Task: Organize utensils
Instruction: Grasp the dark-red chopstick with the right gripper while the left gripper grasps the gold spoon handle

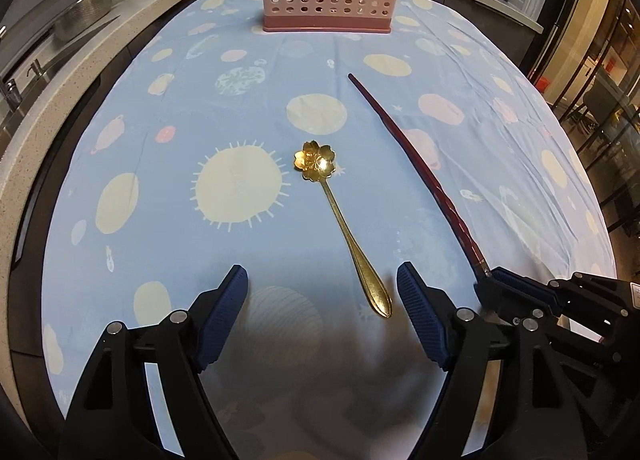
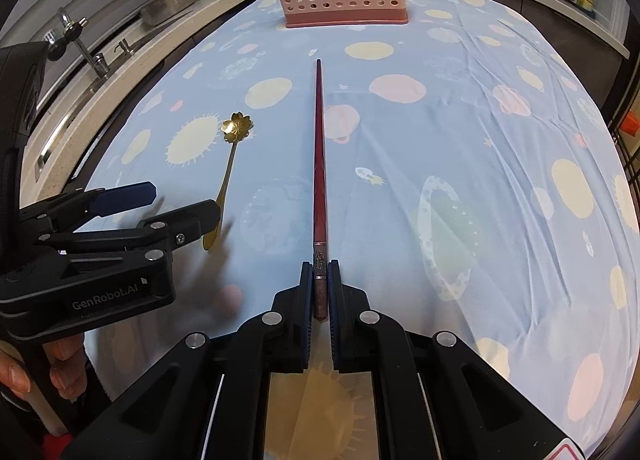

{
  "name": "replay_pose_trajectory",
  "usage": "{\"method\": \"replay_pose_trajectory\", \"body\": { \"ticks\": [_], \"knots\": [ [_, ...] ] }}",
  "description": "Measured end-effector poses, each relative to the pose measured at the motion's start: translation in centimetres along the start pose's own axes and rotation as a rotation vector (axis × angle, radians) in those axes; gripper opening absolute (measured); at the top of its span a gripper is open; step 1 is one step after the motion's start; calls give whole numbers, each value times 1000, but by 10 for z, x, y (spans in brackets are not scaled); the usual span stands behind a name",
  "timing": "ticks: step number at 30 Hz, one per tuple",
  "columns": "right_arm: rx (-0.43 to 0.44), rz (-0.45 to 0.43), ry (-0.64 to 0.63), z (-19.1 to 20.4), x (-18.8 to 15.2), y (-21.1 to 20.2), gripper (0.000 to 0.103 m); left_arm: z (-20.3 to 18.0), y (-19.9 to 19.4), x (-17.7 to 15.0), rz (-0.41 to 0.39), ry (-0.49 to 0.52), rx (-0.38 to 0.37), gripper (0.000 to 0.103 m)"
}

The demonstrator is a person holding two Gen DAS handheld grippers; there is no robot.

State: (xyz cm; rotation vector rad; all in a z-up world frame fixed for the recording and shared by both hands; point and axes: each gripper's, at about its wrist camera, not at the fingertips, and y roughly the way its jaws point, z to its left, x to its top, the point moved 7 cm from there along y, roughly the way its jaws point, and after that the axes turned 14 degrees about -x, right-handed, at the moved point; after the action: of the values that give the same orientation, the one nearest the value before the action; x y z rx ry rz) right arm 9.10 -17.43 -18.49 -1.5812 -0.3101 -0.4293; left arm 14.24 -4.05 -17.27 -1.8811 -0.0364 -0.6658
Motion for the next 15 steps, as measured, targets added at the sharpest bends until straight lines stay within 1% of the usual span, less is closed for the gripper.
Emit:
{"method": "replay_pose_trajectory", "body": {
  "ticks": [1,2,4,7,10,13,15],
  "knots": [
    [0,0,0,0,0,0,7,0,2,-1,6,-5,-12,67],
    [0,0,0,0,0,0,7,0,3,-3,14,-12,-22,57],
    [1,1,1,-1,0,0,7,2,5,-6,19,-18,-26,51],
    [2,2,2,0,-1,1,7,2,3,-8,13,-8,-17,47],
    [4,2,3,0,-1,0,7,4,2,-9,8,-6,-12,41],
    [5,2,3,0,-1,0,7,7,1,-9,3,-14,-15,28],
    [5,2,4,-1,-1,0,7,9,1,-9,-1,-22,-23,23]
  ]
}}
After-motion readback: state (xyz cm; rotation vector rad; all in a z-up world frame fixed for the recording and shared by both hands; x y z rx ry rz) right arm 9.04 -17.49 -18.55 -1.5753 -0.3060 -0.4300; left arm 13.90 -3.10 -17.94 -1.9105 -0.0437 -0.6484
